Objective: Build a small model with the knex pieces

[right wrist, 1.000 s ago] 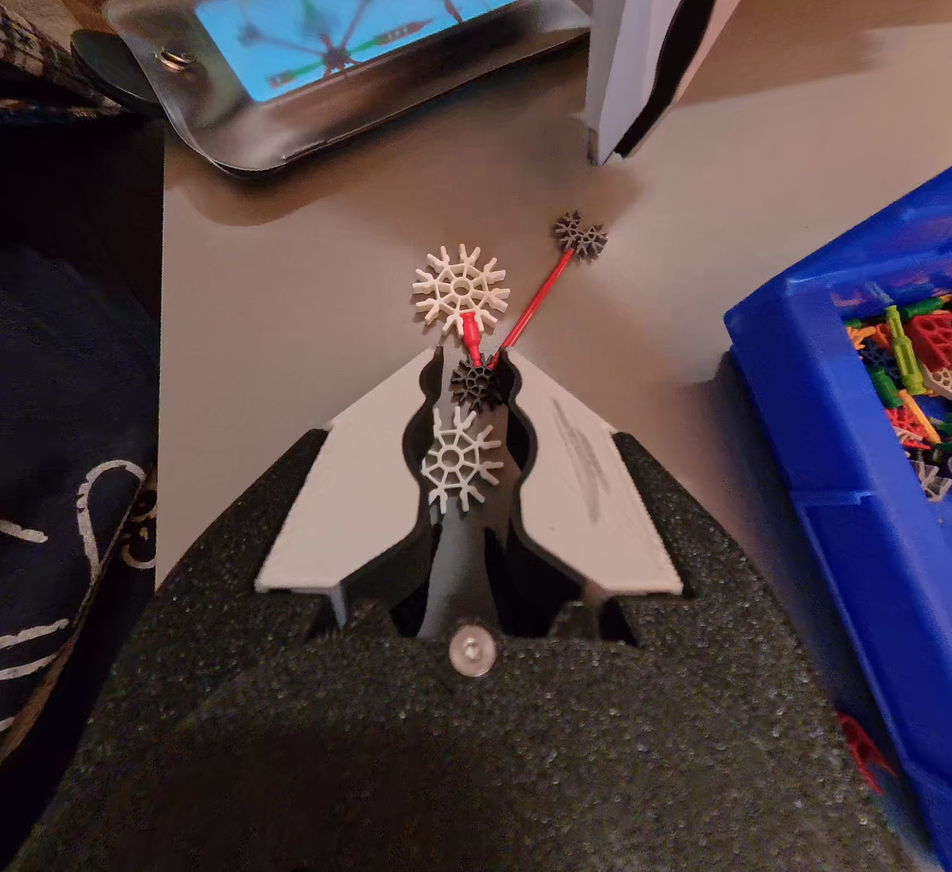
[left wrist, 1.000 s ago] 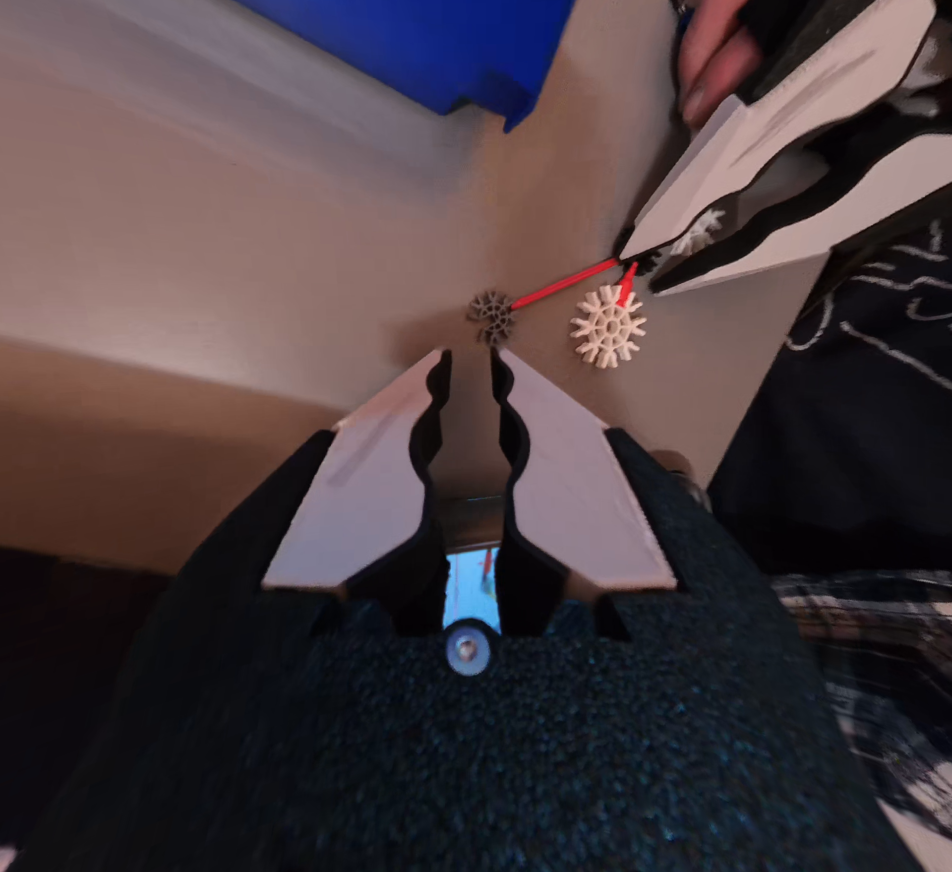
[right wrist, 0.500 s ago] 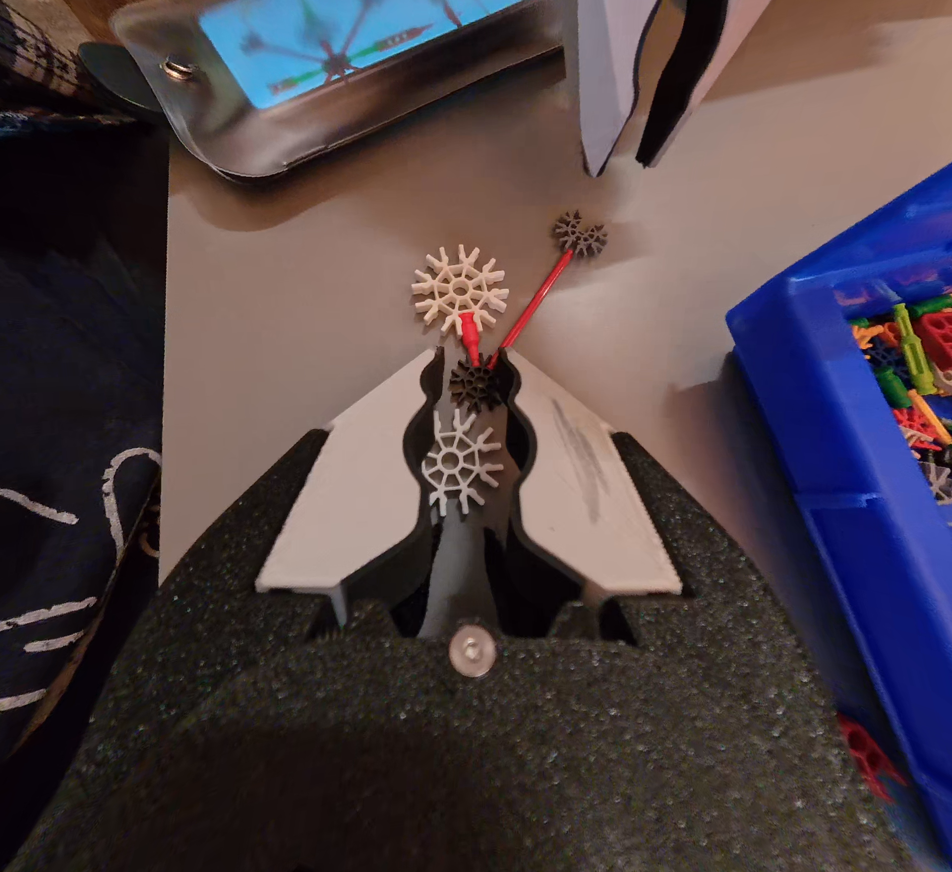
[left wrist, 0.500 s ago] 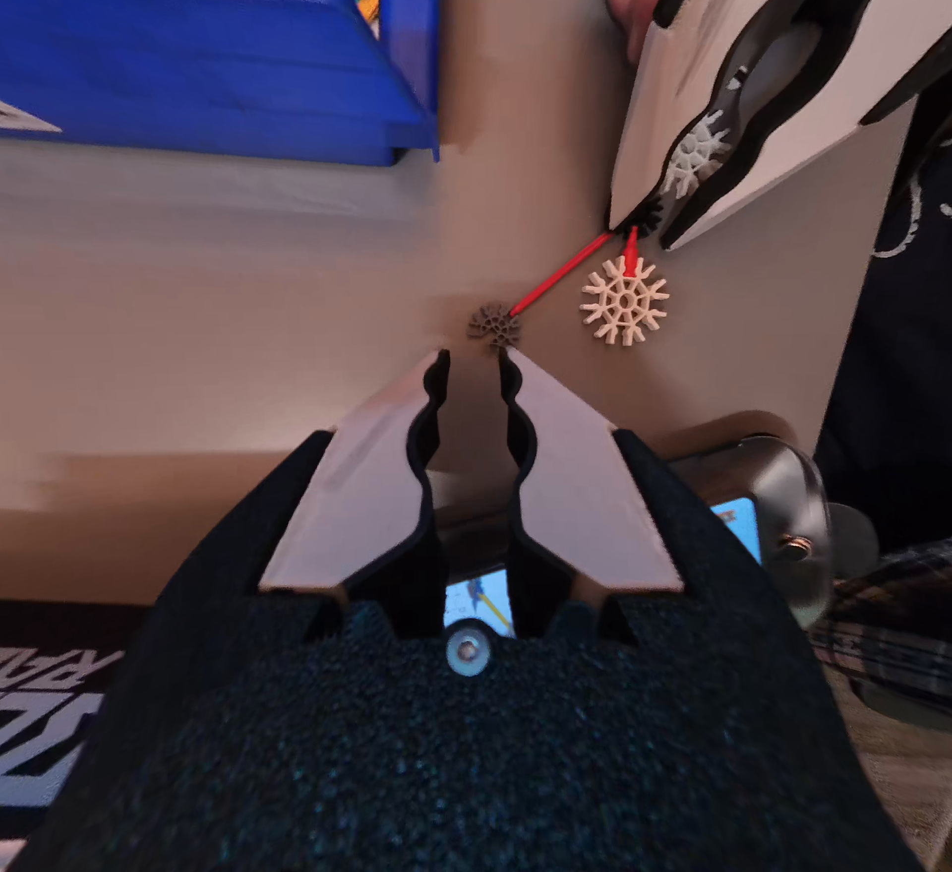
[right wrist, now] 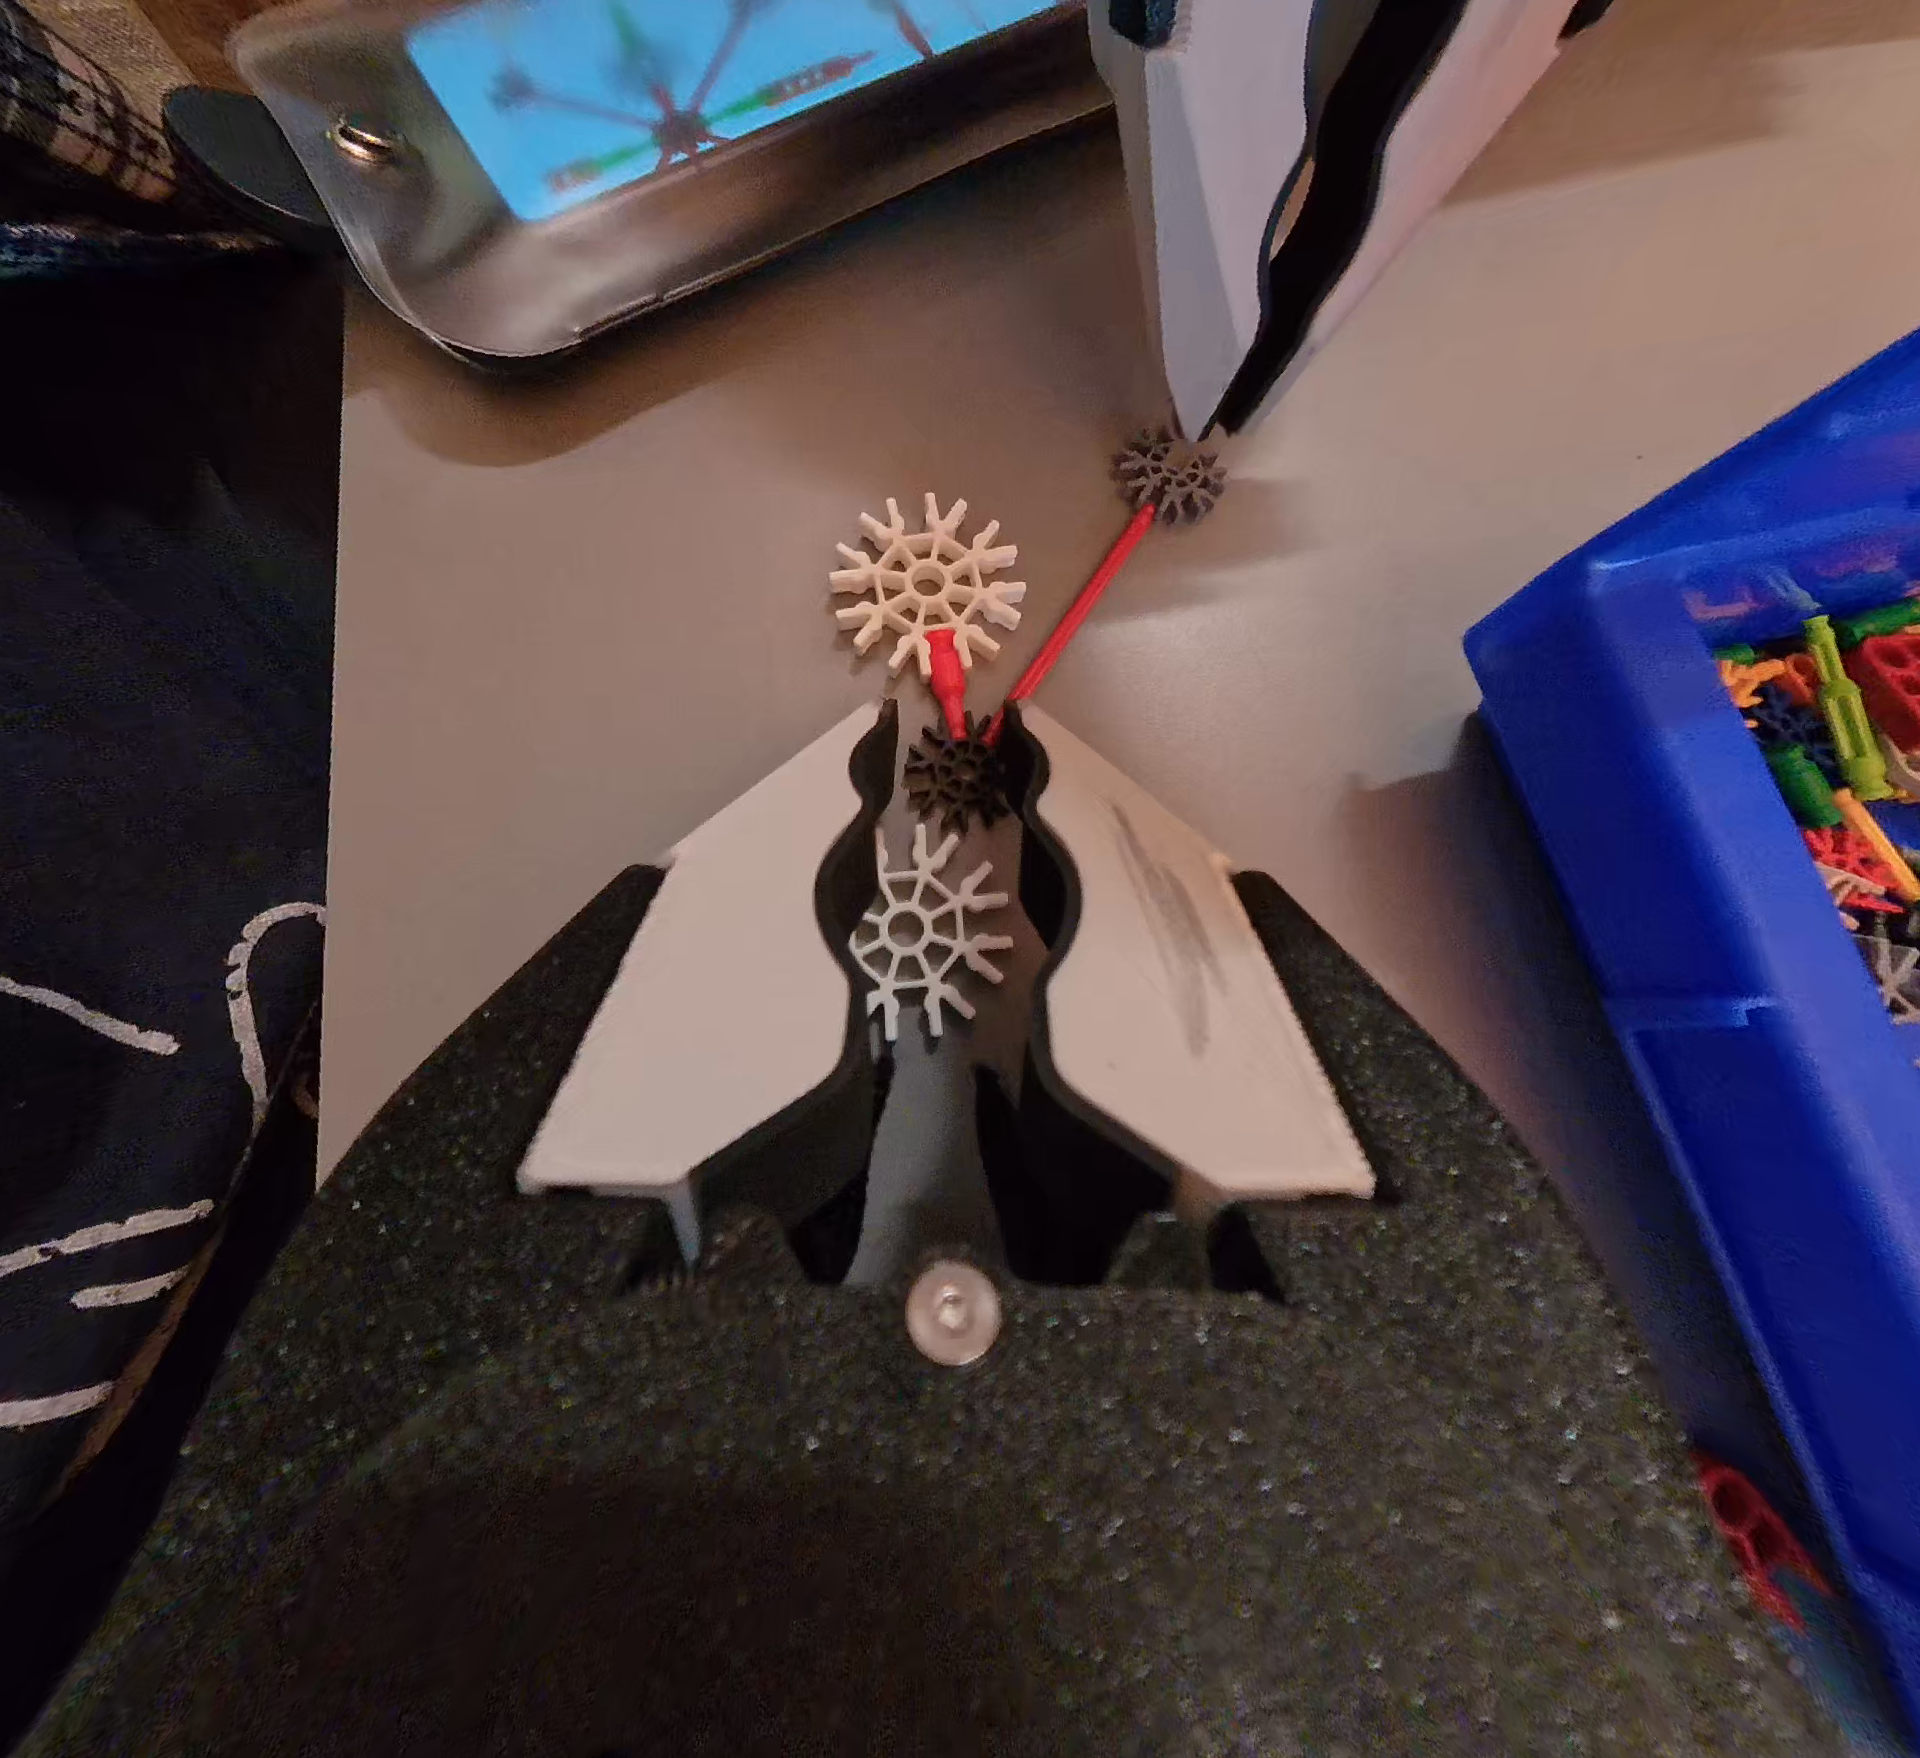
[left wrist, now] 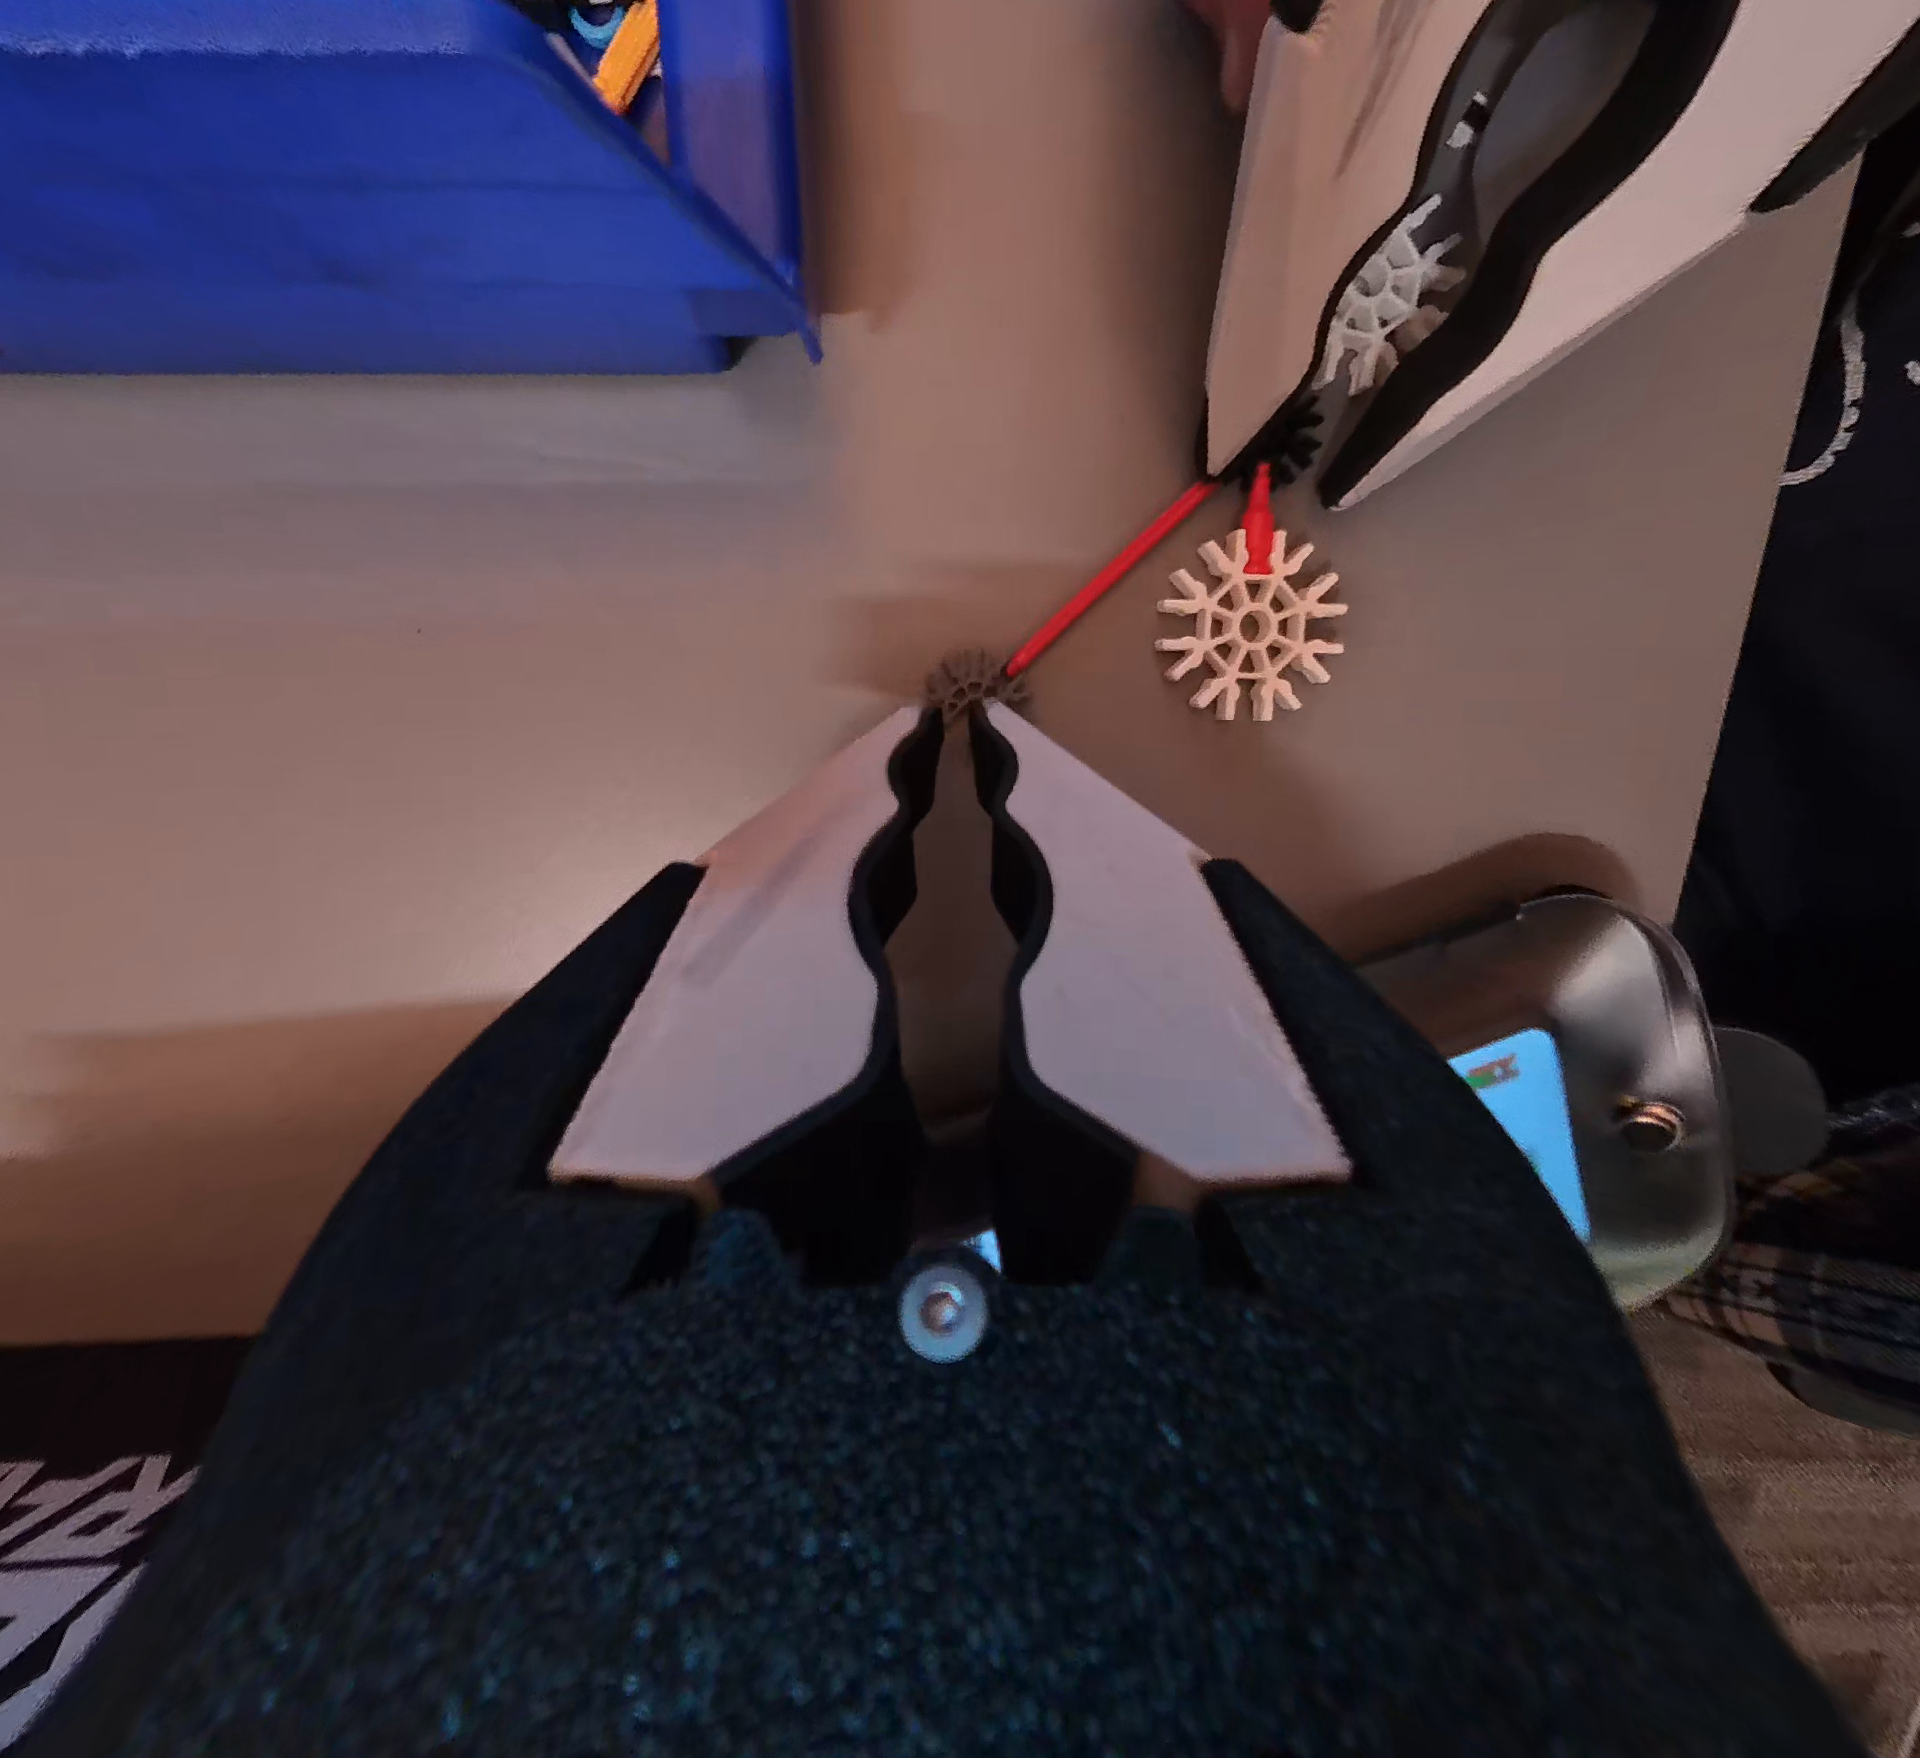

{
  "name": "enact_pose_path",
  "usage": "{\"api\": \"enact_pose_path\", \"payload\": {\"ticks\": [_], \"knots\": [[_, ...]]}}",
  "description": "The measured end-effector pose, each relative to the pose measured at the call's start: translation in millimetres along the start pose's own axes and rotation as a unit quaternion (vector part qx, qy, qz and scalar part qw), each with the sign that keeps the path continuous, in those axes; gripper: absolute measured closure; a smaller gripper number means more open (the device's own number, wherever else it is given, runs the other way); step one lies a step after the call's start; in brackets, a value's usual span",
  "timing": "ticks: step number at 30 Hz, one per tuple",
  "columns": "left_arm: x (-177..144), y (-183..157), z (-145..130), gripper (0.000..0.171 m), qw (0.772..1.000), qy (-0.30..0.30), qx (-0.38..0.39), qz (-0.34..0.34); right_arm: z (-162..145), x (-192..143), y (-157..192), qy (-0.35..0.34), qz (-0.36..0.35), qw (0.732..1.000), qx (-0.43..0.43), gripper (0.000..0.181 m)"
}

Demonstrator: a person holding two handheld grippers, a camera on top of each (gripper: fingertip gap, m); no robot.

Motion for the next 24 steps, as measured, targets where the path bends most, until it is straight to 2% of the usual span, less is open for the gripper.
{"api": "enact_pose_path", "payload": {"ticks": [15,19,24], "knots": [[1.8,-2.5,4.7,0.171,1.000,0.008,0.007,-0.016,-0.3,-0.1,0.3,-0.002,0.001,1.000,-0.002,0.161],[2.3,-2.9,0.6,0.157,1.000,0.021,0.020,-0.006,-0.3,-0.1,0.2,-0.002,0.001,1.000,-0.002,0.162],[9.9,-6.6,-3.6,0.144,0.996,0.047,0.078,0.013,-0.3,-0.3,0.1,-0.003,0.004,1.000,-0.001,0.162]]}}
Point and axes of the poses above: each gripper's, where its closed fingertips meet, x out along the fingers, z out of its top, y = z × x across the jaws, the point moved 7 cm from there along -x, back along the fingers, and after that the axes turned 5 degrees about -y, right-handed, at the moved point
